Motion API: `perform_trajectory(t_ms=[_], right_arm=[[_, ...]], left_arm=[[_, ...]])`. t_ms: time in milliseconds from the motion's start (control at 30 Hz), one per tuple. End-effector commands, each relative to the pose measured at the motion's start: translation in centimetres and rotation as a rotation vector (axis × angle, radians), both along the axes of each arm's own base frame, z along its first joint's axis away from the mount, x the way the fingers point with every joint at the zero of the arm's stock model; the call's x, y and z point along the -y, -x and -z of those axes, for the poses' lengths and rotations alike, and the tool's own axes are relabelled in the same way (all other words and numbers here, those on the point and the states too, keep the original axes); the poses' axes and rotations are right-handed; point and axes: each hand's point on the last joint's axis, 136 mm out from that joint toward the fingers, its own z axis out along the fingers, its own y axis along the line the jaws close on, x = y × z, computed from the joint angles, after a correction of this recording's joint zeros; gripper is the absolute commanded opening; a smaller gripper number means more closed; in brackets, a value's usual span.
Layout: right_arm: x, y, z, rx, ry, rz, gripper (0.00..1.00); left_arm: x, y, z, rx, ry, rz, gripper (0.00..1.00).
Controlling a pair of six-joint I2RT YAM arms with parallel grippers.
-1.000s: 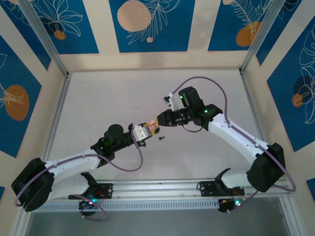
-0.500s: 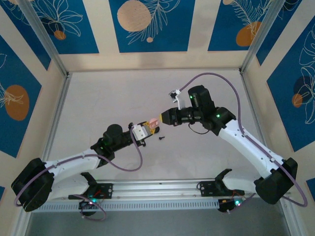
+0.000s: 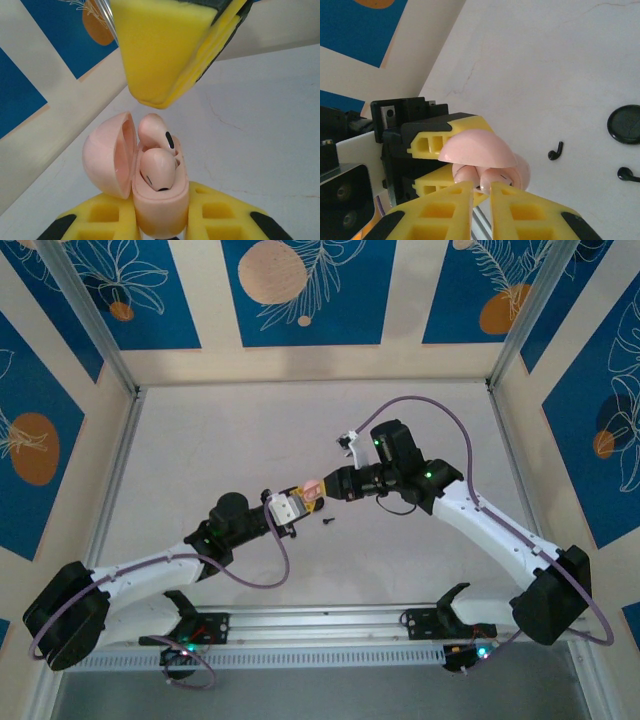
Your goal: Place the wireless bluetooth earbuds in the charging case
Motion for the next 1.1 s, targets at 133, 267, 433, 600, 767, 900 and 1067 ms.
perform_trajectory(t_ms=[133, 267, 433, 600, 767, 900, 1067], right_arm=[[-0.5, 0.3, 0.5, -0.024, -0.011, -0.020, 0.15], [-0.6, 0.3, 1.0, -0.039, -0.003, -0.023, 0.13], [-0.9, 0.2, 2.0, -0.059, 0.010, -0.027, 0.13], [-0.9, 0.3, 3.1, -0.089, 0.034, -0.029, 0.12], [-0.2, 0.6, 3.7, -0.105, 0.084, -0.006, 0.12], [0.4, 0.8, 4.3, -0.131, 0.122, 0.016, 0.12], [0.5, 0.9, 3.5, -0.123, 0.115, 0.016, 0.12]], left_arm=[[0.7, 0.5, -2.0, 0.029, 0.050, 0.038, 0.20], [0.7, 0.6, -2.1, 0.030, 0.052, 0.040, 0.20], [0.7, 0.7, -2.2, 0.030, 0.054, 0.047, 0.20], [0.7, 0.8, -2.4, 0.035, 0.057, 0.048, 0.20], [0.6, 0.7, -2.3, 0.034, 0.049, 0.042, 0.20], [0.6, 0.7, -2.4, 0.034, 0.049, 0.040, 0.20], [0.6, 0.6, -2.4, 0.034, 0.047, 0.037, 0.20]])
